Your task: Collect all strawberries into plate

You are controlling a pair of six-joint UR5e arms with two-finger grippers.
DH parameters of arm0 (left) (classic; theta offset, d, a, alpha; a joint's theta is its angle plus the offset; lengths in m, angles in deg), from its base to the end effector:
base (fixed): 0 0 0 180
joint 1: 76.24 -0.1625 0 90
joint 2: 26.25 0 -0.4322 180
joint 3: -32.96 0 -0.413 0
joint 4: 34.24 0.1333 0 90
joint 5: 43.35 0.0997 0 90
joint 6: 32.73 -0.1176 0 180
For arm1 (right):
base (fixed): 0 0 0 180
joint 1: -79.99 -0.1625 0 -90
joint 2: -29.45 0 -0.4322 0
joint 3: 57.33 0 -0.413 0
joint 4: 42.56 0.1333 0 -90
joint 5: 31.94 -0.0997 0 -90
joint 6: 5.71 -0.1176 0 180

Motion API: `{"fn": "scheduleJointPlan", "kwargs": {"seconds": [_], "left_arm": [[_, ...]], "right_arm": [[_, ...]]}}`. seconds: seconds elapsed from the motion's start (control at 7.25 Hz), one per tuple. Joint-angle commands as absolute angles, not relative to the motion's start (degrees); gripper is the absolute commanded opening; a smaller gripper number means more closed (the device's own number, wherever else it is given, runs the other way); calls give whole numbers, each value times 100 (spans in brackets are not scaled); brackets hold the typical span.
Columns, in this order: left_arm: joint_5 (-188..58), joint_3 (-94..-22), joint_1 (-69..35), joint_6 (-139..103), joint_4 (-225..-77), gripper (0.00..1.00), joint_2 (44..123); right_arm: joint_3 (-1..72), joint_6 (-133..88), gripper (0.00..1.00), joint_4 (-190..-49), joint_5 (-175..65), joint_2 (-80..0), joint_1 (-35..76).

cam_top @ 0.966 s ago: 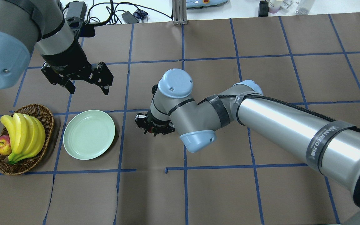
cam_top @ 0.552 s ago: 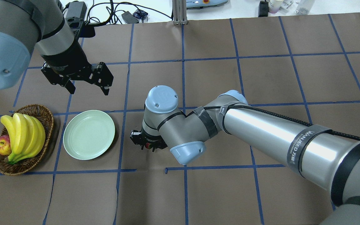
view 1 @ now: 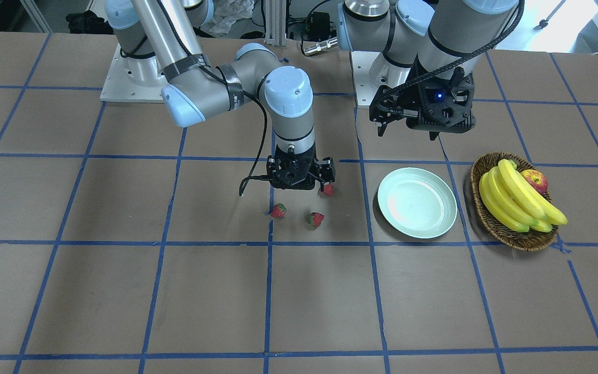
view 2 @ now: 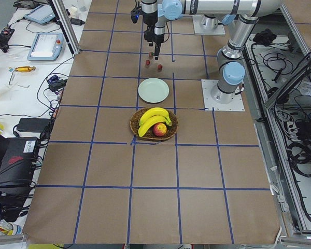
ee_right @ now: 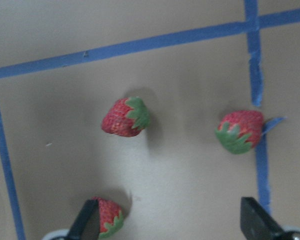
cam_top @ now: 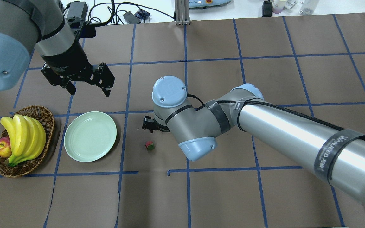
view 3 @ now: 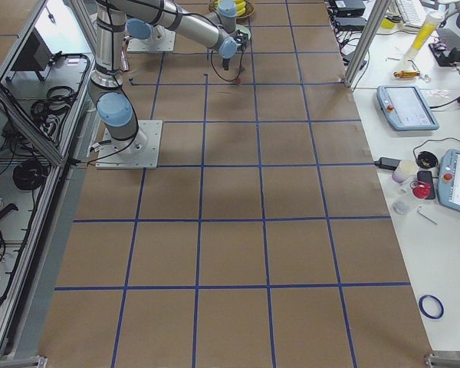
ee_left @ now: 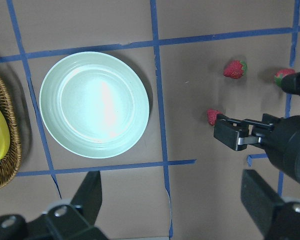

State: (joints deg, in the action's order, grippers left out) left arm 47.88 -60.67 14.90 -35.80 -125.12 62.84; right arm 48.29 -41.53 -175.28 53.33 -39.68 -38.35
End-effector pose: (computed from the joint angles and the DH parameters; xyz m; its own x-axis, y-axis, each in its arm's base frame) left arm -0.1407 -0.4951 0.4514 -0.9970 0.0746 -0.0180 0.0734 0.9953 0.0638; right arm 0.4097 -0.4583 0.2151 -0.9840 0.1221 -0.1300 0.1282 0.9909 -0.0400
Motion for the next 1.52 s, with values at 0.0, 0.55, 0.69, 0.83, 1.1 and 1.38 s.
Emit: {"fn": "scheduleJointPlan", "kwargs": {"seconds": [0.0,0.55,0.69,0.83,1.1,1.38], "left_arm": [[4788,-6064,1490,-3581,-12512,100,6296],[4779,-6065,1490,-3581,-12512,100,6313],[4770,-6064,1490,-3572,-12512,100,6322],[4761,-6056,1490,-3572,-12512,100,6314],[4761,-6056,1490,-3572,-12512,100,6314],[4735,-6064,1490,-3554,-12503,100,6375]], "right_arm": [[4735,-2296,100,-15649,5516,-4864,-2633],[2920,-1292,100,-12988,5936,-5519,-1696],[2689,-1292,100,-12975,5955,-5537,-1626],[2652,-1292,100,-12966,5955,-5676,-1590],[2713,-779,100,-12993,6025,-5712,-1355],[2687,-396,100,-12922,5982,-5748,-1256]]}}
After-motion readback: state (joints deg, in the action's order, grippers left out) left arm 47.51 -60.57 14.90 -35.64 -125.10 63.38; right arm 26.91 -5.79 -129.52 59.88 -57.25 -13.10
